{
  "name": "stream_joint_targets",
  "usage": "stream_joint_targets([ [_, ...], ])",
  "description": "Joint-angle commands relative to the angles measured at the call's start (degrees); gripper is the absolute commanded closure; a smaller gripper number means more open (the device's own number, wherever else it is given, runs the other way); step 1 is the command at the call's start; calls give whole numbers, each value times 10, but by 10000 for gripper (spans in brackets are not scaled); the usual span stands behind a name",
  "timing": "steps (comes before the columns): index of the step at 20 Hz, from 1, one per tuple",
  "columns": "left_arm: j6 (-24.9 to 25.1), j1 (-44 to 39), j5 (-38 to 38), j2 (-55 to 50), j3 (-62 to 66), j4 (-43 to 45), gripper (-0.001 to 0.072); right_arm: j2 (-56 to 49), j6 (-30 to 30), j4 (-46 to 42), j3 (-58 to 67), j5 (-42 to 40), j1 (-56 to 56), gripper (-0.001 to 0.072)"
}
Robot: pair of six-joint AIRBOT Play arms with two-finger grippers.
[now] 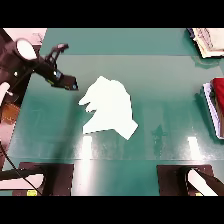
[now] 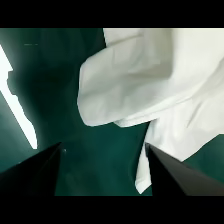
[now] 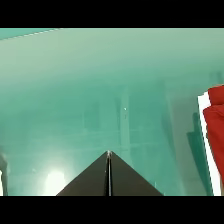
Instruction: Fold the shirts.
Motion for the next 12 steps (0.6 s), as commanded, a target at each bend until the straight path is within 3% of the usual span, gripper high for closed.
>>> stream_joint_targets([
  [1, 95, 13, 100, 2, -116, -62, 95, 0, 1, 1, 0, 1, 0, 694],
  [3, 158, 13, 139, 2, -148, -105, 95, 0, 1, 0, 0, 1, 0, 695],
  [5, 183, 13, 163, 2, -167, -129, 95, -1, 1, 0, 0, 2, 0, 694],
  [12, 198, 0, 192, -28, -181, -143, 97, -1, 8, 1, 0, 2, 0, 694],
])
